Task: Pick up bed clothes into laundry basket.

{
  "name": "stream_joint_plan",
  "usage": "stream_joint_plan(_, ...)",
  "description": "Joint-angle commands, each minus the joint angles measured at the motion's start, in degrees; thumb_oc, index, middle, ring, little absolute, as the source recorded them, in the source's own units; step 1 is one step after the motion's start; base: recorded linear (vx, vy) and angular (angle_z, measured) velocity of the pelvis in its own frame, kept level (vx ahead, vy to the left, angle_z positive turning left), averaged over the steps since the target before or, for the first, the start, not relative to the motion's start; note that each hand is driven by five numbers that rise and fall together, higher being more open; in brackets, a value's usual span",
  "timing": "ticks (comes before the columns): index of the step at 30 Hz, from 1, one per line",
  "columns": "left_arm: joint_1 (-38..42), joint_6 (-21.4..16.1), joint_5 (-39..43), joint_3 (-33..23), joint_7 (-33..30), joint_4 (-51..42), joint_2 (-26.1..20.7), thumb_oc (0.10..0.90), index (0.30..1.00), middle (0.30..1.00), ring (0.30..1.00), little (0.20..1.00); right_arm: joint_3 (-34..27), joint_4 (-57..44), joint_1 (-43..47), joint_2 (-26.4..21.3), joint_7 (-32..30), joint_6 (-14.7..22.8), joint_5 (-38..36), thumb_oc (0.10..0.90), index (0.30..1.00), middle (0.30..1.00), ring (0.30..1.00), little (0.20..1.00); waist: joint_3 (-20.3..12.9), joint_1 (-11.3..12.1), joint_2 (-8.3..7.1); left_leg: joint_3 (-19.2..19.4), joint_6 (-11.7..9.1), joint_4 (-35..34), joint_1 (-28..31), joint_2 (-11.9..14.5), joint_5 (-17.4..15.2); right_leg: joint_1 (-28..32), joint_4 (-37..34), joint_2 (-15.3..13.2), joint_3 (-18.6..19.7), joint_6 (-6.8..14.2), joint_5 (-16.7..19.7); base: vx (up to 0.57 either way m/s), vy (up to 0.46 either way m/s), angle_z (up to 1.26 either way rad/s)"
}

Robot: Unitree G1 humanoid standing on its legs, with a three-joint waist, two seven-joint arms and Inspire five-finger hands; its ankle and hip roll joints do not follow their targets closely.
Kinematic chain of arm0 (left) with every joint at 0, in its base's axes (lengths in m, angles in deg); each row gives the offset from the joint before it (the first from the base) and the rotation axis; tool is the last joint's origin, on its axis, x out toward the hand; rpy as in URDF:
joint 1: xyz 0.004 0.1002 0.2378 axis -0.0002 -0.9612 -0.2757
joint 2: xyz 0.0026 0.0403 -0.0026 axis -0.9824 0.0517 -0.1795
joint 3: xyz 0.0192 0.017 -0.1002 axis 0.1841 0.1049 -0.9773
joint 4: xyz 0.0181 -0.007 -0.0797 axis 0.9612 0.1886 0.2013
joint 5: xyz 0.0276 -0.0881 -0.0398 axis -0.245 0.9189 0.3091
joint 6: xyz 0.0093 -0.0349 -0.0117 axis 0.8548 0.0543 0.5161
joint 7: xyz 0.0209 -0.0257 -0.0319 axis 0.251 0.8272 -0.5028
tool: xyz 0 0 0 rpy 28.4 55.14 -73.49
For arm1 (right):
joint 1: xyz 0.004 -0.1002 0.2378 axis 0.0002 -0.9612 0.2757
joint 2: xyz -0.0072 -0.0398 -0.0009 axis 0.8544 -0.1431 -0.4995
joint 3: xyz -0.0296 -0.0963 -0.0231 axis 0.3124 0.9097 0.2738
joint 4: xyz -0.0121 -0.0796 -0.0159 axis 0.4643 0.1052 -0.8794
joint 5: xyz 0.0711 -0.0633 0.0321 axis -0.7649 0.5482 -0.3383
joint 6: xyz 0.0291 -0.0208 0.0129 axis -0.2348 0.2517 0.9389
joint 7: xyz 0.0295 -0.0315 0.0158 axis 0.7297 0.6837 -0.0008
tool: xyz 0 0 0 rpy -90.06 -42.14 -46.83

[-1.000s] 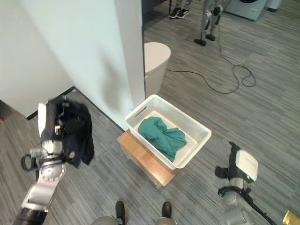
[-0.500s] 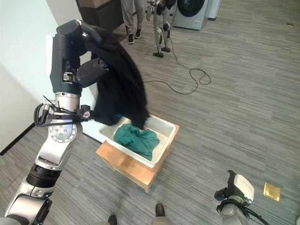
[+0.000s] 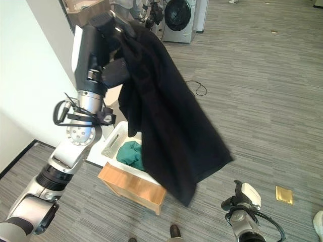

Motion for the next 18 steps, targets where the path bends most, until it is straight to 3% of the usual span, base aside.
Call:
stream_joint_plan(1,11.11,-2.98,-4.15,-2.24,-2.5,5.69,1.44,0.4,0.3,0.3,0.3,0.3,1.73,2.55,5.36,-4.38,-2.27,2.02,-0.91,0.8,0.9,0.9,0.9,0.9,-4.19,1.16,-3.65,-0.22,-1.78,-0.05,-4.12,1.26,-0.05,3.47,0.39,1.54,-4.51,0.42,-8.08,-0.02,0.011,-0.04)
stream_joint_plan(12,18.49,2.5,-16.66,0.31,-5.08,16.89,-3.66,0.4,0.3,0.3,0.3,0.3,2.33,7.04,8.38,-5.08,-1.31,3.27,-4.85,0.8,0.9,0.9,0.9,0.9,-4.03,1.15,-4.59,0.02,-2.07,-0.05,-5.37,1.56,0.03,2.77,0.39,1.56,-6.23,0.75,-8.44,0.0,0.001,0.0)
stream_joint_plan(18,22.12,4.38,-21.81,3.85,-6.18,25.9,-3.76,0.4,0.3,0.3,0.3,0.3,2.96,7.14,10.99,-5.79,-1.68,4.14,-6.44,0.8,0.9,0.9,0.9,0.9,-3.2,0.21,-5.04,0.4,-2.2,-0.05,-7.2,1.51,0.51,1.13,0.39,1.51,-6.74,1.15,-8.07,-0.02,-0.002,0.0)
